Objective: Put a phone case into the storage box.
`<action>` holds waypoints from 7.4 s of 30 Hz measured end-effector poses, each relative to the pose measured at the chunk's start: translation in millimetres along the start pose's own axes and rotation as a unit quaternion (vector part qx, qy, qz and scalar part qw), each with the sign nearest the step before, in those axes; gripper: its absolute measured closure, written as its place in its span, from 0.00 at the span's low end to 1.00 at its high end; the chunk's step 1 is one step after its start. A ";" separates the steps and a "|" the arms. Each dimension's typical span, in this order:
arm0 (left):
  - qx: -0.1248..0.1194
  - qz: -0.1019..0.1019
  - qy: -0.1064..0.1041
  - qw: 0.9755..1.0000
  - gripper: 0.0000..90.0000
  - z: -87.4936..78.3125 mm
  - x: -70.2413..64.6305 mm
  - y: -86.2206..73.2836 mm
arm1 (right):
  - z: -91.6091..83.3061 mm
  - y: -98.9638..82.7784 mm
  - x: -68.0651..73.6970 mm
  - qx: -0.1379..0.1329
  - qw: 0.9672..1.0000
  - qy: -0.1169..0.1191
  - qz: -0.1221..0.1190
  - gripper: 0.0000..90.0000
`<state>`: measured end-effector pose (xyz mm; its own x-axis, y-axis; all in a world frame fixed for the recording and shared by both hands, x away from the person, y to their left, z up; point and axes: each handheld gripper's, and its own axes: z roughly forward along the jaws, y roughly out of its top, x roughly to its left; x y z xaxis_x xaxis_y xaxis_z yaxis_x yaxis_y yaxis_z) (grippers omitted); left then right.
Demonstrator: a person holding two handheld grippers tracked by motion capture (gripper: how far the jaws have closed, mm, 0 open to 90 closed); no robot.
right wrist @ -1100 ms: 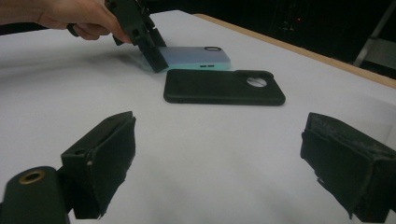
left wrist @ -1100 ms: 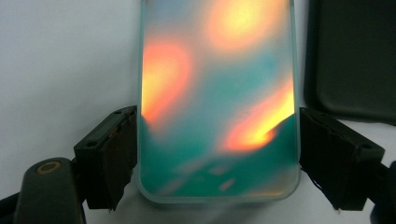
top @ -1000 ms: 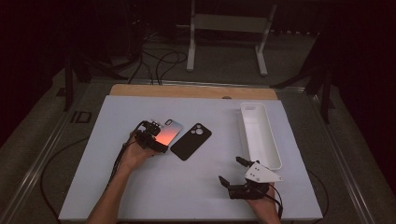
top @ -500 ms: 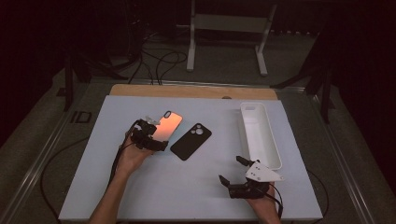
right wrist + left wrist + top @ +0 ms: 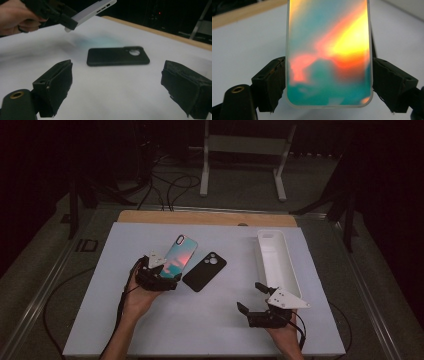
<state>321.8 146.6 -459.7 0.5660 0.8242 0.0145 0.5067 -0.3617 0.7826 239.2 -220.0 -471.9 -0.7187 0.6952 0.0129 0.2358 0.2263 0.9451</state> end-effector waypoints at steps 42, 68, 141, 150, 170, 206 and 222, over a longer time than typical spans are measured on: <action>-0.099 0.096 -0.070 0.988 0.19 -29.1 -71.9 15.0 | 63.7 100.9 -13.0 0.018 0.996 0.088 0.030 0.15; -0.117 0.113 -0.066 0.985 0.19 -24.9 -85.7 10.9 | 80.9 107.7 3.9 0.049 0.979 0.161 0.116 0.88; -0.087 0.054 -0.256 0.961 0.96 -22.3 -63.2 10.7 | 76.4 112.8 24.9 0.088 0.982 0.165 -0.034 0.24; -0.087 0.043 -0.219 0.971 0.96 -22.6 -59.0 9.9 | 73.9 111.7 23.4 0.090 0.987 0.131 -0.022 0.15; -0.081 0.025 -0.152 0.985 0.96 -18.6 -63.2 6.8 | 74.9 123.3 26.9 0.052 0.994 0.094 0.020 0.09; -0.071 0.058 -0.147 0.985 0.84 -10.9 -83.1 3.9 | 97.2 131.1 48.4 0.048 0.997 0.049 0.033 0.18; -0.091 0.009 -0.104 0.990 0.04 -24.7 -66.1 7.1 | 93.5 129.9 40.5 0.036 0.998 0.031 0.046 0.18</action>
<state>272.0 100.4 -439.7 0.7056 0.7035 -0.0845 0.3810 -0.2760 0.8824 301.9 -98.7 -379.1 -0.7299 0.6727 0.1215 0.3486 0.2134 0.9126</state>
